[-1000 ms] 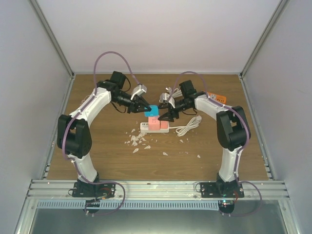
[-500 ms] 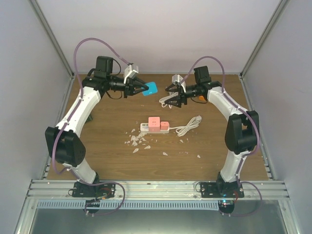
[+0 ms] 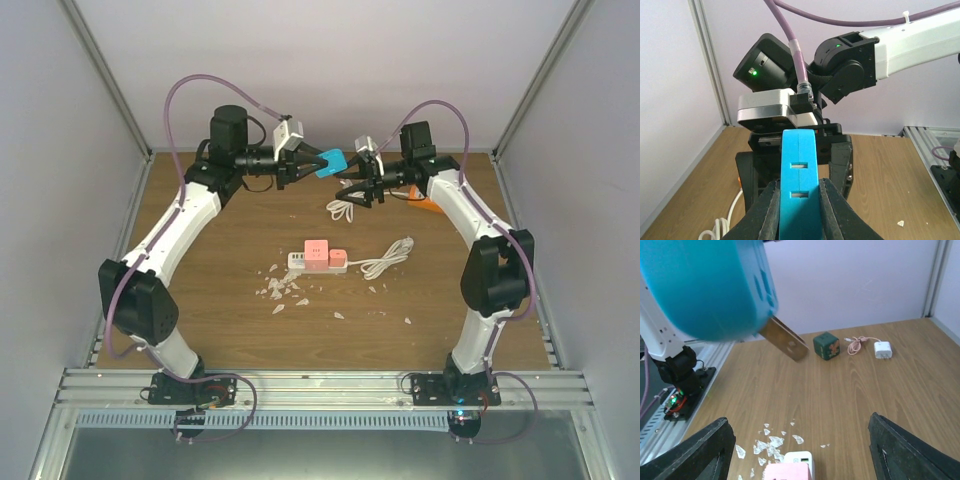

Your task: Pull the plug off the socket

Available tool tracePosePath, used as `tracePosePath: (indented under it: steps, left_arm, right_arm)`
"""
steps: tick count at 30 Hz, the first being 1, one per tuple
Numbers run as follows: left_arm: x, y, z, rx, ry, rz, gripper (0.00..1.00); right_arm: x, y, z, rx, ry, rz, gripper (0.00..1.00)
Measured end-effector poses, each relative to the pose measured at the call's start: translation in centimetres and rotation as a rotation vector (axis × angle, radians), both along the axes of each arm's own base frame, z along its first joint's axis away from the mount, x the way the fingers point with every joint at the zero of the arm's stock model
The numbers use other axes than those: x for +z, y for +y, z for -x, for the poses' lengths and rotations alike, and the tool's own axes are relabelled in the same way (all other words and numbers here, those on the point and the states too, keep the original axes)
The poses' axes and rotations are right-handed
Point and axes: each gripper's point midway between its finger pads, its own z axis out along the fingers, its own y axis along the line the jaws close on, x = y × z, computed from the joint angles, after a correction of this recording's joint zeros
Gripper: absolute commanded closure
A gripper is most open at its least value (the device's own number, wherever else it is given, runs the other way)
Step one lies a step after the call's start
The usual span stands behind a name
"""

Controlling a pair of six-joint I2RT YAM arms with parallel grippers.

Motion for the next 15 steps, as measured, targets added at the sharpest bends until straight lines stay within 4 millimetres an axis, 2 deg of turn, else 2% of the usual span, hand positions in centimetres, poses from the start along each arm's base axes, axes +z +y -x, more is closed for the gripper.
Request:
tracePosePath:
  steps: [5,15]
  left_arm:
    - [-0.3,-1.2,-0.1,0.004,-0.015,-0.003,1.0]
    - [-0.9,-1.3,-1.1,0.047,-0.035,-0.024,1.0]
  right_arm:
    - [0.3,0.8,0.9,0.034,0.024,-0.015,0.28]
    - [2.3,0.7,1.8,0.045,-0.001,-0.039,0.31]
